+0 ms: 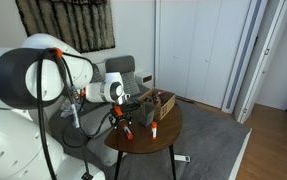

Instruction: Put a stick of glue in the penholder

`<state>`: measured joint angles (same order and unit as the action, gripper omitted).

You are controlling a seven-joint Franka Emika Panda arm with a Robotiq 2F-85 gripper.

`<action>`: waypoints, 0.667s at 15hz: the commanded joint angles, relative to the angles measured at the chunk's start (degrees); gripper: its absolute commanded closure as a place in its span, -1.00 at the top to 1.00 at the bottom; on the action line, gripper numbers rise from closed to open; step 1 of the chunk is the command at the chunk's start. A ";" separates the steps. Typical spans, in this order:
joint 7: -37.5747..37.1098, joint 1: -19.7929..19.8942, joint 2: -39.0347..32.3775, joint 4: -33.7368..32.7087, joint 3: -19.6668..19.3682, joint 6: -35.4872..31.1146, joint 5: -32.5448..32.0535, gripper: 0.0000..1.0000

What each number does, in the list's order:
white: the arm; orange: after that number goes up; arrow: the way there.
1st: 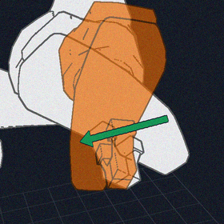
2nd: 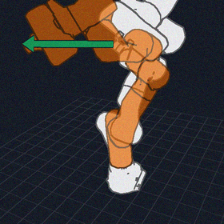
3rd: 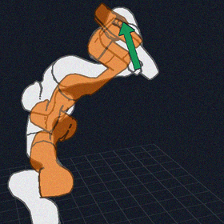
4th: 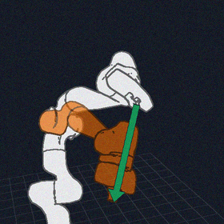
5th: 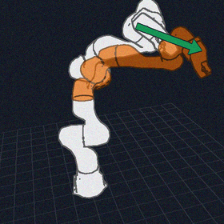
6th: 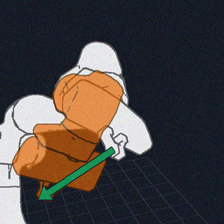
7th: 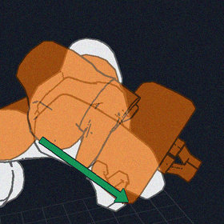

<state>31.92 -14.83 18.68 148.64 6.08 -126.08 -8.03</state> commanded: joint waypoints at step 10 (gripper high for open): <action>-0.42 1.19 9.46 -1.21 -1.91 8.22 0.34 -0.85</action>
<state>31.55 -14.13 22.39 147.55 5.01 -122.96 -8.01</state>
